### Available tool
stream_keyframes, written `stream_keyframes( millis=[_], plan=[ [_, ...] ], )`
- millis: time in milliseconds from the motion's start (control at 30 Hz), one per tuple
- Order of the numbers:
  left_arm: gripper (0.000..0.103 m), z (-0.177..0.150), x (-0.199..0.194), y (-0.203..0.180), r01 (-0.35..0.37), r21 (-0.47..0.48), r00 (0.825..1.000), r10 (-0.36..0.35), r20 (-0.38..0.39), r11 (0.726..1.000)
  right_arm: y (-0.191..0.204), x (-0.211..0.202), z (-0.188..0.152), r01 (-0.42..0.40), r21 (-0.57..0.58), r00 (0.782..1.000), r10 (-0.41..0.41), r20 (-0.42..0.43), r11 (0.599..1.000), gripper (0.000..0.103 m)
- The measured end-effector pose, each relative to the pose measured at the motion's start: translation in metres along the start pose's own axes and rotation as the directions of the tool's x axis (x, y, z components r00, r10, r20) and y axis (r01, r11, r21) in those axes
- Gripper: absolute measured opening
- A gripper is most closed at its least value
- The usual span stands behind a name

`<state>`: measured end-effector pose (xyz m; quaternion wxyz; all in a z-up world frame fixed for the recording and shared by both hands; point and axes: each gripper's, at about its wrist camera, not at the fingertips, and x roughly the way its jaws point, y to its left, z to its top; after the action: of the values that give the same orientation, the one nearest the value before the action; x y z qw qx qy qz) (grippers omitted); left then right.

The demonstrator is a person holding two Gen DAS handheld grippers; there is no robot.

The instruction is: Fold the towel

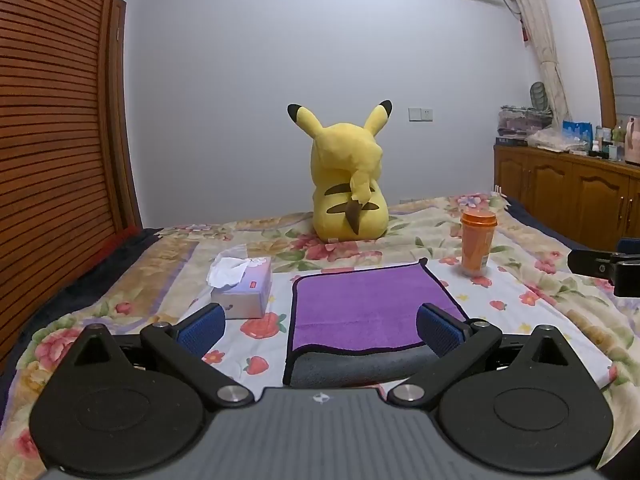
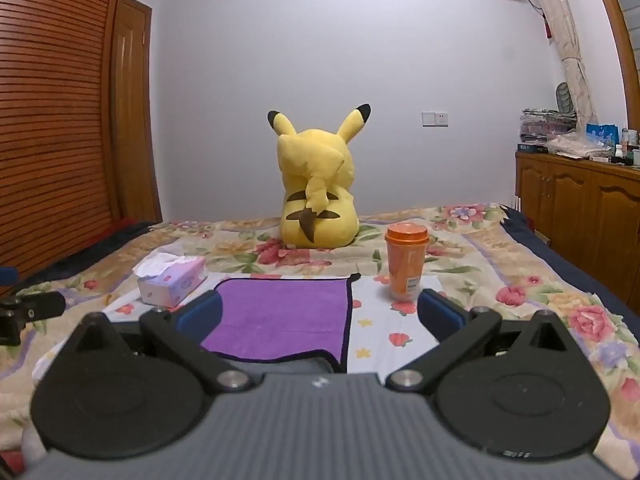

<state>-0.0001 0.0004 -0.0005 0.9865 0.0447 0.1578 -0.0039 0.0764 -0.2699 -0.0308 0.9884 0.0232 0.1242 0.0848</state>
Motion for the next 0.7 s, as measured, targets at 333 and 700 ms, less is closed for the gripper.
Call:
stream_keyframes(
  millis=[333, 700],
  plan=[
    [0.103, 0.0, 0.0003, -0.0005, 0.0, 0.004, 1.0, 0.0, -0.002, 1.0, -0.0001, -0.0006, 0.0004, 0.002, 0.002, 1.0, -0.002, 0.001, 1.0, 0.103],
    [0.103, -0.0072, 0.0056, 0.0029, -0.001, 0.005, 1.0, 0.001, -0.004, 1.0, 0.0005, -0.0004, 0.0007, 0.001, 0.001, 1.0, -0.001, 0.004, 1.0, 0.103]
  ],
)
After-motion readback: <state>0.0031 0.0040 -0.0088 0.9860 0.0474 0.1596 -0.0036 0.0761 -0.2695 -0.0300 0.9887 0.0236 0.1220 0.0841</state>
